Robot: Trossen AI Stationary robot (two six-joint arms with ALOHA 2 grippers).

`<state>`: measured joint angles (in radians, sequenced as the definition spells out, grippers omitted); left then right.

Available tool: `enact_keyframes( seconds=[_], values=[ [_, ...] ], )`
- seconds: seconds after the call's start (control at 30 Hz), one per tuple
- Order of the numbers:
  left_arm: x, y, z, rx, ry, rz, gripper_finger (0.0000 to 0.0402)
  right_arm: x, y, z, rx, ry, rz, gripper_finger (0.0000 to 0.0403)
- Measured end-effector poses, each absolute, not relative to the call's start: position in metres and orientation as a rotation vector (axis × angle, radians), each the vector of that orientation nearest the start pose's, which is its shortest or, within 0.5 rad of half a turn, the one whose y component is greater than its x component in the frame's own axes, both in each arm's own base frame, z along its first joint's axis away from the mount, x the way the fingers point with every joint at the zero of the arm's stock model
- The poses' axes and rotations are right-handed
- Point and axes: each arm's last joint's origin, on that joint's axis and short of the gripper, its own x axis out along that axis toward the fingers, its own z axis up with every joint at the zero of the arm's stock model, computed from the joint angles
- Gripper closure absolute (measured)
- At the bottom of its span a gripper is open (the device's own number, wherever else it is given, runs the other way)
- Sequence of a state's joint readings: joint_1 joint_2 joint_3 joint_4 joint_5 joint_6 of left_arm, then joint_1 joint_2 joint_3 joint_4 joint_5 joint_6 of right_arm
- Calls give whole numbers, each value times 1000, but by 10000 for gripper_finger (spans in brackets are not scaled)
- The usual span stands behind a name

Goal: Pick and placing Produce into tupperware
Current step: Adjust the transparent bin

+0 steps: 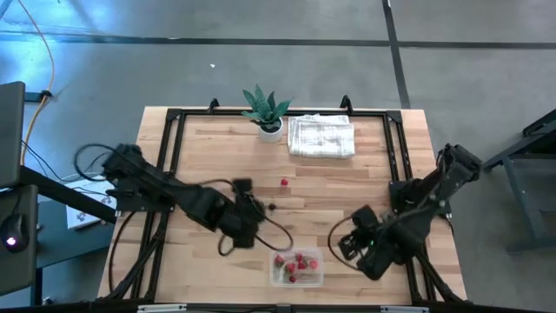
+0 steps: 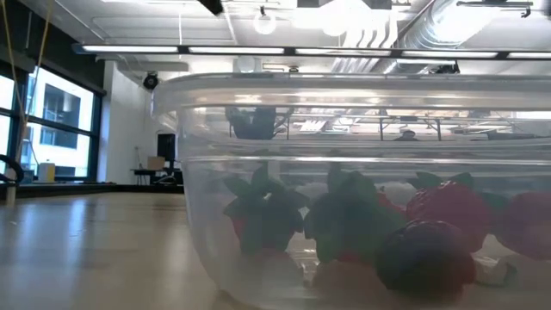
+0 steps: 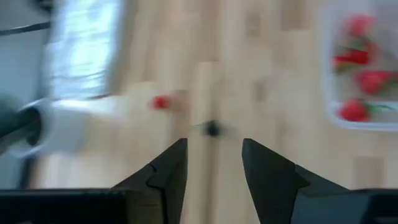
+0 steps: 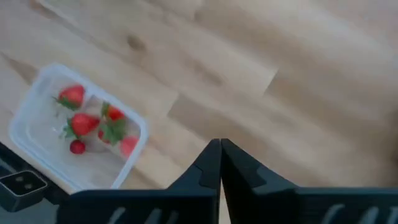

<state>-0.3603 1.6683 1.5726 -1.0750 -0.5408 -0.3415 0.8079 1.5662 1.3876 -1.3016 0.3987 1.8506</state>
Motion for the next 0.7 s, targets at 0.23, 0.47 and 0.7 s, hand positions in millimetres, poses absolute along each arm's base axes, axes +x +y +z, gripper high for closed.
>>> enact_keyframes(
  seconds=[0.23,0.47,0.7],
  values=[
    [271,-82,358,156,892,528,274,205,212,206,1030,1000,-725,403],
    [248,-72,378,131,822,570,275,234,220,167,1065,1100,-689,403],
    [245,-71,381,137,817,572,275,263,227,170,1081,1091,-656,403]
  ],
)
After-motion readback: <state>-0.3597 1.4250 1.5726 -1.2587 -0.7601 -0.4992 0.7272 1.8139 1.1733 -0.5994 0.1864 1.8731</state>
